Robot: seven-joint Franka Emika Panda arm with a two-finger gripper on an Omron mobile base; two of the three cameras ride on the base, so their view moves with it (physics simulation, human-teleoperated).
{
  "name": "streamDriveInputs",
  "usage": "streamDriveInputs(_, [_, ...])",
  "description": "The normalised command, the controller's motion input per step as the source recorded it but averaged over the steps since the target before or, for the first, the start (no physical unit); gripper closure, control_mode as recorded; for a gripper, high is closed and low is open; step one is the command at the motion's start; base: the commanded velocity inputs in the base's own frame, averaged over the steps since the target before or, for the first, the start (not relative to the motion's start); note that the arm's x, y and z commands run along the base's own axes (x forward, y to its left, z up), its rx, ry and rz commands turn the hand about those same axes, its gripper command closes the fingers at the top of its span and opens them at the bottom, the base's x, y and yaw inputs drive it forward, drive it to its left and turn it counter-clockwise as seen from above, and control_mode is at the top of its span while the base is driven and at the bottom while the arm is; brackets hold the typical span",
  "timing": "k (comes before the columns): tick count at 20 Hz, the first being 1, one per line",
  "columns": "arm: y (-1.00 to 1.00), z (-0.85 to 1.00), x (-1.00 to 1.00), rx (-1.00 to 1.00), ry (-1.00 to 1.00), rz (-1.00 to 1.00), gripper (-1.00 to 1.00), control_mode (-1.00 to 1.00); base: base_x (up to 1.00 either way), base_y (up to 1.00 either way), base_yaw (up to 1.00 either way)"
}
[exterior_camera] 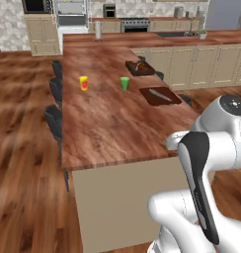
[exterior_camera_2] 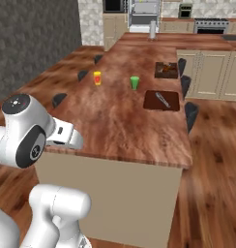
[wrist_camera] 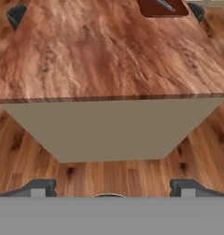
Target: Gather the corn and mushroom from the fridge and place them on a tray on the dining counter. Then gather the chicken drumstick and fish from the fridge and place them on the other tray.
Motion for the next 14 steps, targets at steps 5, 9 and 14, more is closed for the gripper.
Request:
streamDriveInputs(5, [0.00,0.00,0.00,0.00,0.00,0.00,-1.00,1.00,0.00,1.00,-0.13])
streamDriveInputs(9, [0.00,0.00,0.00,0.00,0.00,0.00,-1.00,1.00,-0.18,1.00,-0.01])
streamDriveInputs(14, [0.00,0.00,0.00,0.00,0.00,0.00,-1.00,1.00,-0.12,1.00,0.00])
